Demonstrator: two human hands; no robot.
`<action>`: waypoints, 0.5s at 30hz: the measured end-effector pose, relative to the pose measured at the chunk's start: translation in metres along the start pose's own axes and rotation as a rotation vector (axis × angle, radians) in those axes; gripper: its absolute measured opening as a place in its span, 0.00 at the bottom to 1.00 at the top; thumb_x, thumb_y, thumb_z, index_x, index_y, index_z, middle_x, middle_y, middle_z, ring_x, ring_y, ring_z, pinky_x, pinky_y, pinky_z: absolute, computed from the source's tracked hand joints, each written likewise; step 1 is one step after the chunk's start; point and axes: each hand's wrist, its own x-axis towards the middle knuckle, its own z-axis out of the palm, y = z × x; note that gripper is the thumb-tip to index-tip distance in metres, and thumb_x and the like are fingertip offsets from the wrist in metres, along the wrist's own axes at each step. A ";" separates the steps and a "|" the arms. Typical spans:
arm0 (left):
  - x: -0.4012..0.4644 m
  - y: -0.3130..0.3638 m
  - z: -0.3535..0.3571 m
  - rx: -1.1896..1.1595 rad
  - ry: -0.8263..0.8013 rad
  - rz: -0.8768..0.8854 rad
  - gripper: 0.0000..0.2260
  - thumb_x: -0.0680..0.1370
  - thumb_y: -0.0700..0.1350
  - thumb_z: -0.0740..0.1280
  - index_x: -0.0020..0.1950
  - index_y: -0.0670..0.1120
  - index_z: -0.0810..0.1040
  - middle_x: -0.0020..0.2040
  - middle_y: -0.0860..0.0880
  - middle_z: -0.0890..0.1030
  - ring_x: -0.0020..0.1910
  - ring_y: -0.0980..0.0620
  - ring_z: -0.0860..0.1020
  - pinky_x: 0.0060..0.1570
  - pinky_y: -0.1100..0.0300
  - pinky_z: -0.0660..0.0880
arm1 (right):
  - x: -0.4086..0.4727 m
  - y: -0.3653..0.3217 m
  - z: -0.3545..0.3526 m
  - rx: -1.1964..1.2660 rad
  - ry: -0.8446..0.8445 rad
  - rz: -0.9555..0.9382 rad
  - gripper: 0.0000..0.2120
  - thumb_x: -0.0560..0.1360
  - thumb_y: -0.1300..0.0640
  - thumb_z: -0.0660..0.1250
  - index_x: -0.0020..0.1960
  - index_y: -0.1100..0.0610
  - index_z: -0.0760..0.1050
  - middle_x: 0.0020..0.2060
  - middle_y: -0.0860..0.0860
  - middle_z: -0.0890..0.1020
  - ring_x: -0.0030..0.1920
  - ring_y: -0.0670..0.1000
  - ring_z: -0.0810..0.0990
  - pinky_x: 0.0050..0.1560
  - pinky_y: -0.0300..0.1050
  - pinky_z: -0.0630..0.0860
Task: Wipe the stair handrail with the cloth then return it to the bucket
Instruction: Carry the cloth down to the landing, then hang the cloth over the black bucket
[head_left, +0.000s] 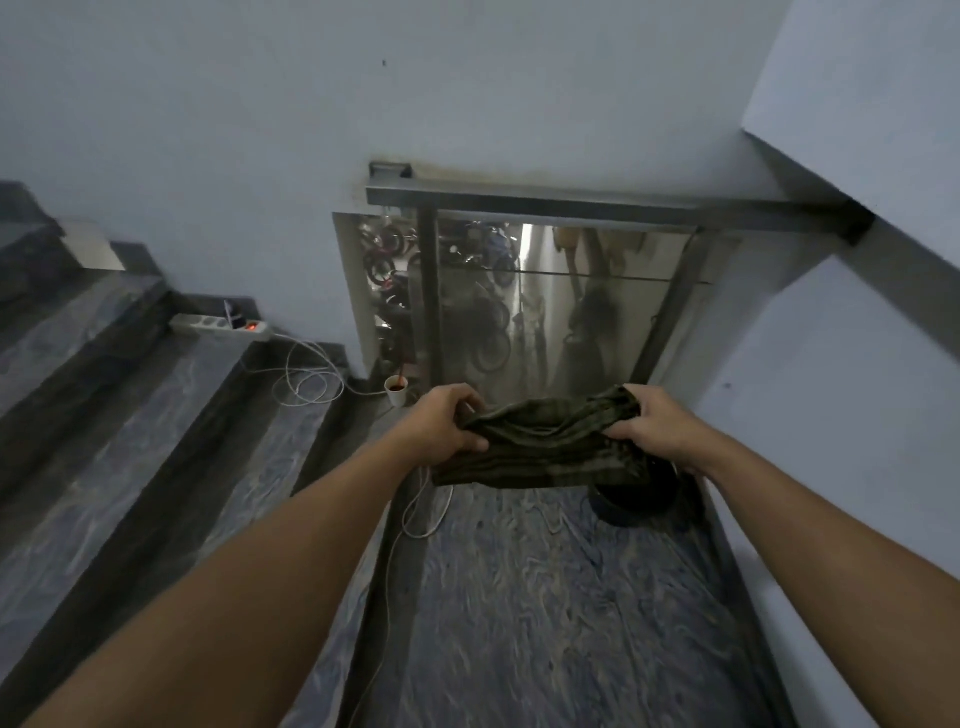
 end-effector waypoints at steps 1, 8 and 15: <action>0.012 0.004 -0.001 0.000 -0.026 0.010 0.17 0.70 0.38 0.74 0.57 0.45 0.76 0.46 0.54 0.74 0.46 0.55 0.73 0.50 0.60 0.71 | 0.006 0.002 -0.008 0.024 0.014 0.025 0.05 0.71 0.66 0.71 0.46 0.60 0.79 0.42 0.56 0.84 0.44 0.54 0.82 0.44 0.42 0.78; 0.130 0.011 0.010 0.066 -0.045 0.047 0.08 0.72 0.38 0.71 0.50 0.46 0.79 0.48 0.49 0.79 0.50 0.50 0.77 0.48 0.59 0.73 | 0.073 0.045 -0.059 0.046 0.083 0.193 0.08 0.70 0.55 0.75 0.33 0.55 0.81 0.32 0.53 0.81 0.39 0.54 0.80 0.44 0.50 0.76; 0.274 0.013 0.047 0.123 -0.052 0.032 0.09 0.69 0.39 0.74 0.49 0.42 0.82 0.47 0.47 0.81 0.49 0.49 0.79 0.51 0.57 0.75 | 0.176 0.107 -0.098 -0.169 0.154 0.201 0.09 0.70 0.56 0.75 0.32 0.49 0.80 0.22 0.42 0.78 0.32 0.45 0.77 0.35 0.40 0.70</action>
